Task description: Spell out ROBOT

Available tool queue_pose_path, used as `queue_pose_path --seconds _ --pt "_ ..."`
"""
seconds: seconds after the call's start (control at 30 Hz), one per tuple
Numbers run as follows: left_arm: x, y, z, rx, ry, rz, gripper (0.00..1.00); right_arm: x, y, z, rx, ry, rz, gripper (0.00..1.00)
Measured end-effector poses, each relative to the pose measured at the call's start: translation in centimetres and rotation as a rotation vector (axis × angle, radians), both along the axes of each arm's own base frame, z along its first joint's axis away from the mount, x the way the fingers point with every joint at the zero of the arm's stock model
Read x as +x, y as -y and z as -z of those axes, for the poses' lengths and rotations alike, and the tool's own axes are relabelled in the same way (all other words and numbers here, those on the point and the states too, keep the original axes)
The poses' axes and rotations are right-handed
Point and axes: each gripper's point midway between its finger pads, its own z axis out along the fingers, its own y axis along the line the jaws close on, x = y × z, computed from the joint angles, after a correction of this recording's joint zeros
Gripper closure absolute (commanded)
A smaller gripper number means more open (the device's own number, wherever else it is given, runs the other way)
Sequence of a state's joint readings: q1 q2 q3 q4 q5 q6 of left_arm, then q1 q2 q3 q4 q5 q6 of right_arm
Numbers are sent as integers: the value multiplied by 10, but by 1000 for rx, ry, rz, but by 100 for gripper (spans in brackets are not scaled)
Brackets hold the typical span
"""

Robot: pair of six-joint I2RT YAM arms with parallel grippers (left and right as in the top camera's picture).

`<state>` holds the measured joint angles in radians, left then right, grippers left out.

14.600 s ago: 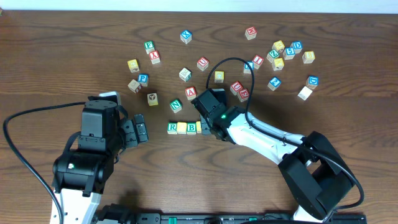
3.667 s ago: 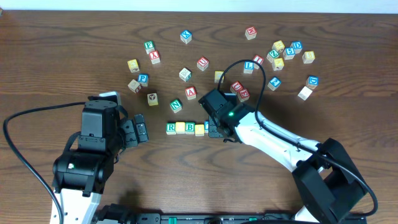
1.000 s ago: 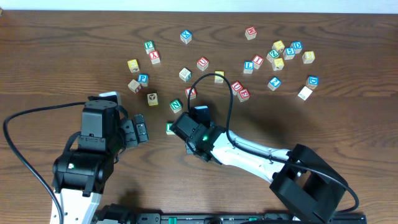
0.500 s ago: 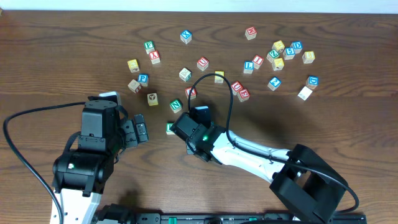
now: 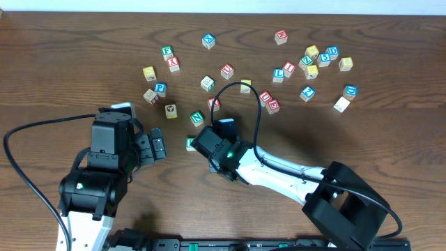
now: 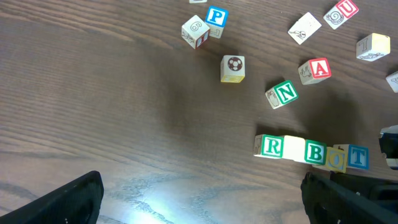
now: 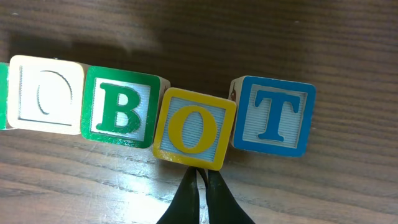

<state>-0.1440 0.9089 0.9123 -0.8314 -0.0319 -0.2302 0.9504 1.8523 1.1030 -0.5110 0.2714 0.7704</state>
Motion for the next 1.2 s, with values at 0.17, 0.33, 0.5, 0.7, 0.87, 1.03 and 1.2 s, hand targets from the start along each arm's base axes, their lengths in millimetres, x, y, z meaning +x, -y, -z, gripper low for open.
queue_pose_path --seconds 0.17,0.33,0.5,0.7,0.87,1.03,1.2 --pt "0 0 0 0 0 0 0 1 1 0 -5 7 3 99" --pt "0 0 0 0 0 0 0 2 2 -1 -8 11 4 99" --pt "0 0 0 0 0 0 0 2 2 -1 -10 13 5 99" --pt "0 0 0 0 0 0 0 2 2 -1 -9 14 5 99" --pt "0 0 0 0 0 0 0 3 2 -1 -10 16 6 99" --pt "0 0 0 0 0 0 0 4 2 -1 -11 21 8 99" --pt "0 0 0 0 0 0 0 4 1 -2 -8 24 8 99"
